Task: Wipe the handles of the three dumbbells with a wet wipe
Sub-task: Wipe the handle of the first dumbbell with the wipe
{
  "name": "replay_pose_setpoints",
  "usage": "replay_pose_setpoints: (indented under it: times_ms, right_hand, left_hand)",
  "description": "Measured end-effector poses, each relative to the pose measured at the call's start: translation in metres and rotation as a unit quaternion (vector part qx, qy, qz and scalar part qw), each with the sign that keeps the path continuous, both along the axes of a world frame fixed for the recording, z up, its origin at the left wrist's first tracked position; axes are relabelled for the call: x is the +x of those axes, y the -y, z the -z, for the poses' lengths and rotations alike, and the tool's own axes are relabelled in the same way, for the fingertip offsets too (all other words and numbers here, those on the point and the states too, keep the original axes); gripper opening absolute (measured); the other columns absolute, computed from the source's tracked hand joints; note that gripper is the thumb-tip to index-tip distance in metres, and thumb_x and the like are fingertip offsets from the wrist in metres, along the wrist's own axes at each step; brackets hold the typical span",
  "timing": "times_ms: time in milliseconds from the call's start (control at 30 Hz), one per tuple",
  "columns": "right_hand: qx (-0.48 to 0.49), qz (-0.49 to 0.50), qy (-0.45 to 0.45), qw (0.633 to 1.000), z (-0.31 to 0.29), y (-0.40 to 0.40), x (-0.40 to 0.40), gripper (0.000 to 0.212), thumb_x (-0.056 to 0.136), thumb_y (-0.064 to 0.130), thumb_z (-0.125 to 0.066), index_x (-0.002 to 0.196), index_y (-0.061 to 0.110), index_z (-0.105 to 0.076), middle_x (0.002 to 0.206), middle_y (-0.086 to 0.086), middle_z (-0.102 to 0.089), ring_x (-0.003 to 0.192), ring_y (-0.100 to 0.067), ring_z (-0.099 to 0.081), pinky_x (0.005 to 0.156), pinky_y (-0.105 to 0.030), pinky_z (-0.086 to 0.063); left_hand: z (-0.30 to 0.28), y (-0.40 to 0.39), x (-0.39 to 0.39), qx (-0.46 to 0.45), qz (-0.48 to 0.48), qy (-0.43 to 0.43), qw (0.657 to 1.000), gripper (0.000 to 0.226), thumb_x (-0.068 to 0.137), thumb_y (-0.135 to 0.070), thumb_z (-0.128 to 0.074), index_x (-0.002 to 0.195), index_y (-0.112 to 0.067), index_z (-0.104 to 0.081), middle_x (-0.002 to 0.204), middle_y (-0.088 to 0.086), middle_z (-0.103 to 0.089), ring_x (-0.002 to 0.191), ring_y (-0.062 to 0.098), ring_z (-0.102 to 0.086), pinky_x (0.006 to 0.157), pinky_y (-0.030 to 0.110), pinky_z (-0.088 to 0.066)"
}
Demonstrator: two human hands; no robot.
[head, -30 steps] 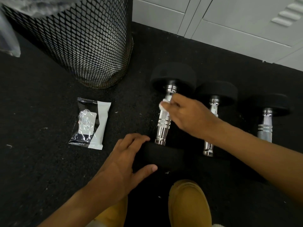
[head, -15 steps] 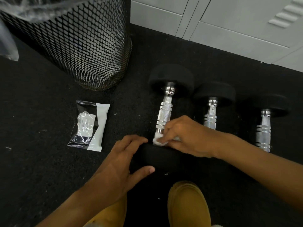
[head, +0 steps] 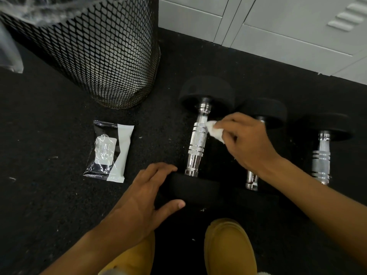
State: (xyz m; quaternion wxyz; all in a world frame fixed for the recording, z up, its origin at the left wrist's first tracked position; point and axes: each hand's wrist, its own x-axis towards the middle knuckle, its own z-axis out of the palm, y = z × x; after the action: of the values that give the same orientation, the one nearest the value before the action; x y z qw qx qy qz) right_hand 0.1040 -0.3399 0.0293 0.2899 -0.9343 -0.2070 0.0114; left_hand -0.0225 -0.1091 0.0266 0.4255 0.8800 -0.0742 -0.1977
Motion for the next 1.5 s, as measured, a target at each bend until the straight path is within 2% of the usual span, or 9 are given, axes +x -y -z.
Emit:
replay_pose_setpoints:
  times_ms: [200, 400, 567, 700, 833, 967, 1133, 1333, 1500]
  right_hand:
    - [-0.051, 0.19, -0.179, 0.964, 0.002, -0.015, -0.005, 0.01, 0.086, 0.014, -0.058, 0.082, 0.01, -0.067, 0.072, -0.003, -0.062, 0.07, -0.018, -0.056, 0.054, -0.018, -0.032]
    - [0.015, 0.279, -0.205, 0.938, -0.006, -0.032, 0.025, 0.03, 0.086, 0.012, -0.054, 0.057, 0.005, -0.055, 0.054, -0.001, -0.048, 0.05, -0.011, -0.045, 0.034, -0.008, -0.027]
    - [-0.062, 0.174, -0.262, 0.947, -0.011, -0.037, -0.01, 0.022, 0.088, 0.017, -0.055, 0.07, 0.009, -0.064, 0.07, -0.007, -0.06, 0.058, -0.012, -0.052, 0.04, -0.004, -0.032]
    - [-0.11, 0.095, -0.357, 0.923, -0.019, -0.033, -0.044, 0.04, 0.085, 0.019, -0.059, 0.048, 0.019, -0.044, 0.055, 0.003, -0.047, 0.048, -0.006, -0.044, 0.038, -0.011, -0.032]
    - [-0.045, 0.18, -0.367, 0.912, -0.015, -0.033, -0.023, 0.023, 0.082, 0.016, -0.063, 0.059, 0.017, -0.065, 0.058, 0.007, -0.061, 0.055, -0.004, -0.056, 0.045, -0.008, -0.038]
    - [0.016, 0.269, -0.343, 0.9, -0.004, -0.036, 0.004, 0.011, 0.078, 0.012, -0.065, 0.071, 0.016, -0.072, 0.072, 0.002, -0.071, 0.072, -0.011, -0.067, 0.07, -0.027, -0.056]
    - [0.082, 0.35, -0.292, 0.886, 0.003, -0.034, 0.036, 0.02, 0.08, 0.018, -0.066, 0.06, 0.022, -0.066, 0.071, 0.002, -0.069, 0.065, -0.007, -0.062, 0.064, -0.022, -0.052]
    - [0.08, 0.299, -0.285, 0.907, 0.006, -0.039, 0.004, 0.011, 0.088, 0.018, -0.058, 0.085, 0.014, -0.068, 0.078, 0.001, -0.068, 0.068, -0.01, -0.063, 0.061, -0.027, -0.052]
    - [-0.061, 0.109, -0.351, 0.928, -0.003, -0.026, -0.045, 0.022, 0.084, 0.021, -0.06, 0.068, 0.006, -0.057, 0.058, 0.002, -0.052, 0.052, -0.011, -0.049, 0.046, -0.018, -0.033]
  left_hand:
    - [-0.002, 0.005, 0.001, 0.008, 0.001, -0.005, 1.0, 0.062, 0.073, -0.068, -0.049, 0.127, -0.043, -0.034, 0.127, -0.021, -0.039, 0.116, 0.006, -0.043, 0.094, 0.021, -0.039]
    - [-0.003, 0.007, 0.0, 0.009, 0.002, -0.002, 1.0, 0.061, 0.074, -0.067, -0.048, 0.128, -0.042, -0.033, 0.128, -0.018, -0.039, 0.116, 0.008, -0.043, 0.097, 0.023, -0.039]
    - [-0.002, 0.002, 0.001, 0.004, 0.007, -0.009, 1.0, 0.062, 0.074, -0.069, -0.046, 0.129, -0.042, -0.034, 0.127, -0.022, -0.038, 0.116, 0.005, -0.042, 0.095, 0.022, -0.04]
    - [-0.001, 0.001, 0.0, -0.002, 0.001, -0.006, 1.0, 0.062, 0.075, -0.068, -0.047, 0.129, -0.041, -0.034, 0.128, -0.023, -0.038, 0.117, 0.005, -0.042, 0.095, 0.02, -0.038]
    - [-0.001, 0.002, 0.0, 0.004, 0.005, -0.001, 1.0, 0.063, 0.076, -0.068, -0.048, 0.13, -0.038, -0.036, 0.128, -0.022, -0.038, 0.117, 0.004, -0.041, 0.095, 0.019, -0.037]
    - [0.0, 0.002, 0.0, 0.001, 0.001, -0.006, 1.0, 0.064, 0.075, -0.068, -0.047, 0.131, -0.039, -0.036, 0.129, -0.021, -0.038, 0.118, 0.004, -0.04, 0.095, 0.018, -0.036]
    - [0.001, 0.001, 0.0, -0.002, 0.0, -0.008, 1.0, 0.063, 0.074, -0.069, -0.047, 0.13, -0.041, -0.034, 0.13, -0.023, -0.037, 0.119, 0.003, -0.039, 0.096, 0.017, -0.035]
    - [0.0, 0.002, 0.0, 0.002, 0.002, -0.007, 1.0, 0.063, 0.075, -0.069, -0.047, 0.13, -0.042, -0.033, 0.13, -0.021, -0.037, 0.119, 0.004, -0.04, 0.096, 0.018, -0.034]
    - [0.0, 0.0, 0.0, -0.001, -0.001, -0.008, 1.0, 0.063, 0.075, -0.067, -0.048, 0.13, -0.041, -0.035, 0.129, -0.024, -0.037, 0.118, 0.002, -0.039, 0.096, 0.018, -0.035]
